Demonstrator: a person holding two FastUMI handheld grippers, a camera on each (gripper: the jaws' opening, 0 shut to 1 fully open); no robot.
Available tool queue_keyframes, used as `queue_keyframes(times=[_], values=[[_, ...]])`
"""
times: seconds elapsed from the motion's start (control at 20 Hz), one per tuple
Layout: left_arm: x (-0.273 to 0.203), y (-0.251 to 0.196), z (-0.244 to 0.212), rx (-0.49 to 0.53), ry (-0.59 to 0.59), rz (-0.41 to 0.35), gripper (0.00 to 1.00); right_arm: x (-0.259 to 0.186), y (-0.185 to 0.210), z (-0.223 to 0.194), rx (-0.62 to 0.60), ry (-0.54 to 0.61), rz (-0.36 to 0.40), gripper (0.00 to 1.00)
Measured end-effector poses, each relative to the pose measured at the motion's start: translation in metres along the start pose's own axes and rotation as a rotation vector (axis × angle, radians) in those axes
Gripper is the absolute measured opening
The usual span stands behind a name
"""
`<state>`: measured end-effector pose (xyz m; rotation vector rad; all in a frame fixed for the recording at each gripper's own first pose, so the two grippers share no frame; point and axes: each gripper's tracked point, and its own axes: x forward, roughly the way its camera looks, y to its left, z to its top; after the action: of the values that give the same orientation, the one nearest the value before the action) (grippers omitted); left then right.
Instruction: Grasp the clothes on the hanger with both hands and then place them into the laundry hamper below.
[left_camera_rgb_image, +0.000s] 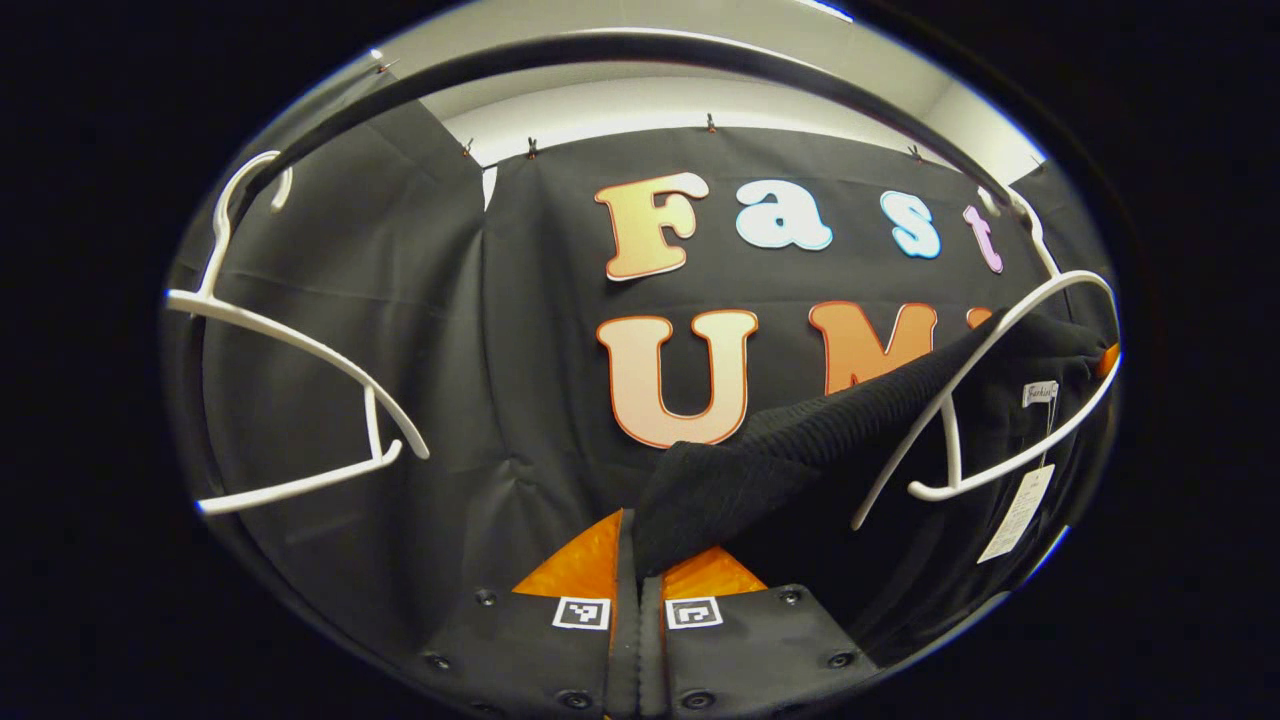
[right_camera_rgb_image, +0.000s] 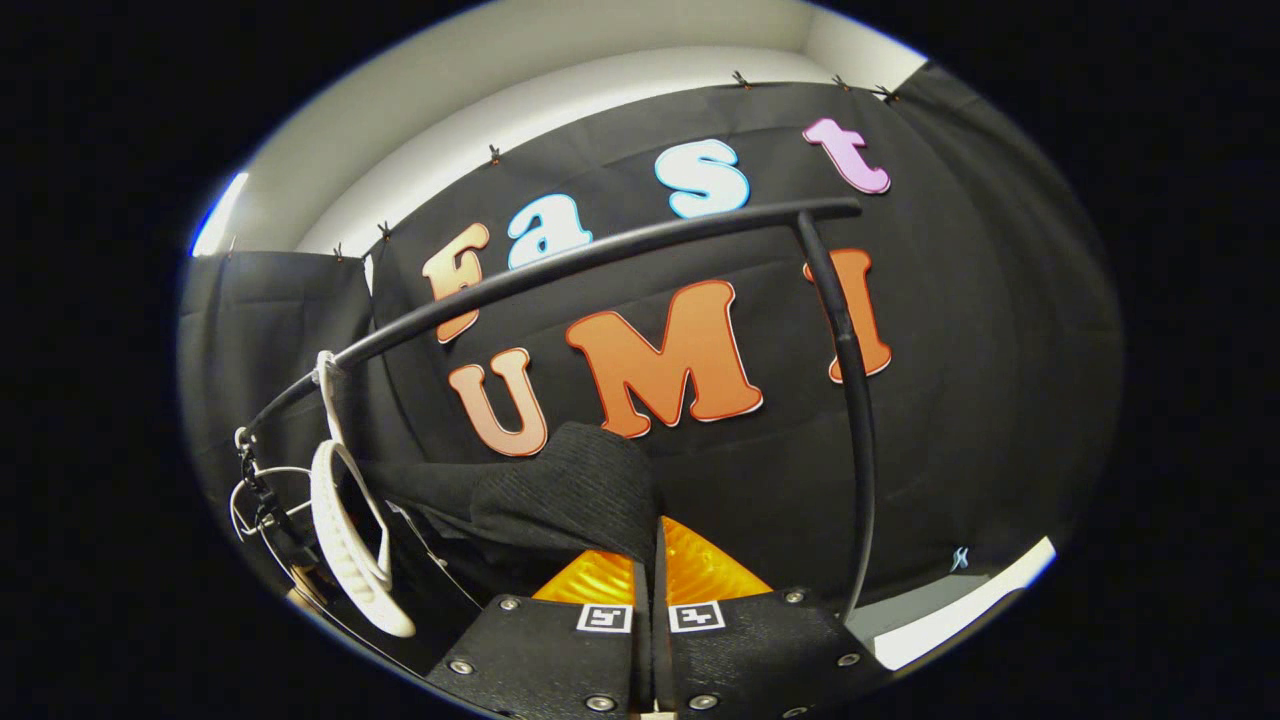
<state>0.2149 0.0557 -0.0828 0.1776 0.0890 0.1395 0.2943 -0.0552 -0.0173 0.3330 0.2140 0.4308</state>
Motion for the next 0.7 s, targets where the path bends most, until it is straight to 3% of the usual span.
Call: queue_keyframes(times=[0.1, 0.35, 0.5, 0.6, 0.7], values=[[-0.002, -0.002, -0.012, -0.006, 0.025, 0.002, 0.07, 0.006, -0.007, -0.016, 0.054, 0.016, 0.022, 0.00], [-0.005, -0.009, -0.040, 0.009, 0.075, -0.001, 0.06, 0.023, -0.032, -0.082, 0.158, 0.092, -0.005, 0.00], [-0.014, 0.004, -0.082, -0.068, 0.182, 0.046, 0.05, 0.026, -0.048, -0.125, 0.120, 0.160, -0.067, 0.00], [-0.022, 0.005, -0.118, -0.122, 0.251, 0.030, 0.06, 0.026, -0.054, -0.148, 0.126, 0.212, -0.081, 0.00], [-0.035, 0.008, -0.144, -0.062, 0.300, 0.042, 0.06, 0.020, -0.059, -0.185, 0.120, 0.254, -0.104, 0.00]])
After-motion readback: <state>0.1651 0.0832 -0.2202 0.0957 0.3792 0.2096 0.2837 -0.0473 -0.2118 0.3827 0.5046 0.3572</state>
